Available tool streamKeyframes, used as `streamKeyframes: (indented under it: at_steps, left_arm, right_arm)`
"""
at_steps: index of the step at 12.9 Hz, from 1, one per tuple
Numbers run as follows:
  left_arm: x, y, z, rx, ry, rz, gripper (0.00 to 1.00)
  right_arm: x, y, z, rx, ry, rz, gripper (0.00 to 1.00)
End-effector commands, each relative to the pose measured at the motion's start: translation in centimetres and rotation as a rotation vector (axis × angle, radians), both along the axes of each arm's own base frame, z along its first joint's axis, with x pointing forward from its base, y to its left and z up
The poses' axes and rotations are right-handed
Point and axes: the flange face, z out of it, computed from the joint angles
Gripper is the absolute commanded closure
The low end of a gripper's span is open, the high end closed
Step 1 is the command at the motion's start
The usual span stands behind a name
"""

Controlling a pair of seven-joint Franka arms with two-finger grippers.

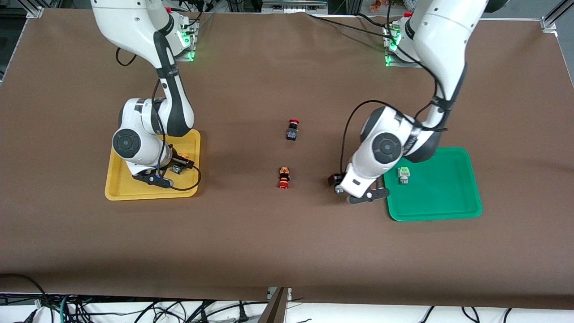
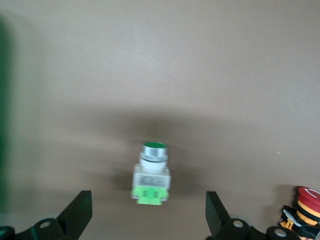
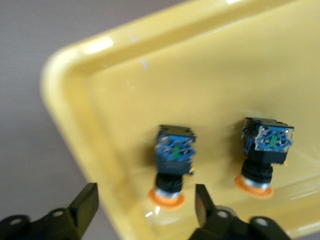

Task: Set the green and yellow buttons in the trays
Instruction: 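Grasp a second blue button with the right gripper while the left grasps another green, then place the blue button in the yellow tray and withdraw the right gripper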

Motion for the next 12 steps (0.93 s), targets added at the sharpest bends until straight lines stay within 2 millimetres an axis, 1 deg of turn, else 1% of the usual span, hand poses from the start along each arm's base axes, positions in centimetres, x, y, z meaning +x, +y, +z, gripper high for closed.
streamKeyframes:
  at_steps: [1, 2, 3, 4, 5, 6, 7, 8, 9, 10, 11, 12]
  left_arm:
    - [0.7, -1.5, -2.3, 0.037, -0.051, -0.036, 0.00]
    - [0.5, -1.2, -3.4, 0.087, -0.081, -0.093, 0.00]
    - [0.1, -1.1, -4.4, 0.108, -0.079, -0.115, 0.00]
    - [-0.1, -1.2, -5.2, 0.111, -0.072, -0.118, 0.00]
    - [-0.4, -1.4, -6.0, 0.116, -0.061, -0.123, 0.00]
    - [-0.9, -1.8, -6.5, 0.120, -0.054, -0.131, 0.00]
    - [-1.0, -1.8, -6.6, 0.119, -0.055, -0.123, 0.24]
    - [-1.3, -1.7, -7.0, 0.117, -0.041, -0.110, 0.61]
    - [-1.4, -1.8, -6.9, 0.117, -0.037, -0.097, 0.81]
    - [-1.3, -1.7, -6.6, 0.120, -0.034, -0.082, 0.89]
    - [-1.3, -1.8, -6.3, 0.118, -0.036, -0.076, 1.00]
    - [-1.1, -1.6, -5.7, 0.116, -0.044, -0.079, 1.00]
  right_arm:
    - [1.2, 2.2, 8.2, 0.066, -0.011, -0.002, 0.01]
    - [1.8, 2.7, 11.5, 0.094, -0.053, 0.020, 0.01]
    - [2.1, 1.7, 13.4, 0.098, -0.056, 0.011, 0.01]
    - [2.6, 0.1, 16.1, 0.099, -0.060, 0.000, 0.01]
    - [2.7, -0.7, 17.8, 0.096, -0.037, -0.002, 0.01]
    - [2.6, -0.8, 19.1, 0.093, -0.005, -0.005, 0.01]
    - [2.4, -0.9, 20.0, 0.091, 0.014, 0.002, 0.00]
    - [2.0, -1.2, 22.4, 0.115, -0.014, 0.014, 0.00]
    - [1.4, -1.8, 23.5, 0.111, -0.025, 0.033, 0.00]
    - [0.2, -3.1, 25.2, 0.103, -0.041, 0.059, 0.00]
    - [-0.9, -5.3, 26.4, 0.094, -0.053, 0.077, 0.00]
    - [-1.9, -7.5, 27.7, 0.110, -0.060, 0.090, 0.00]
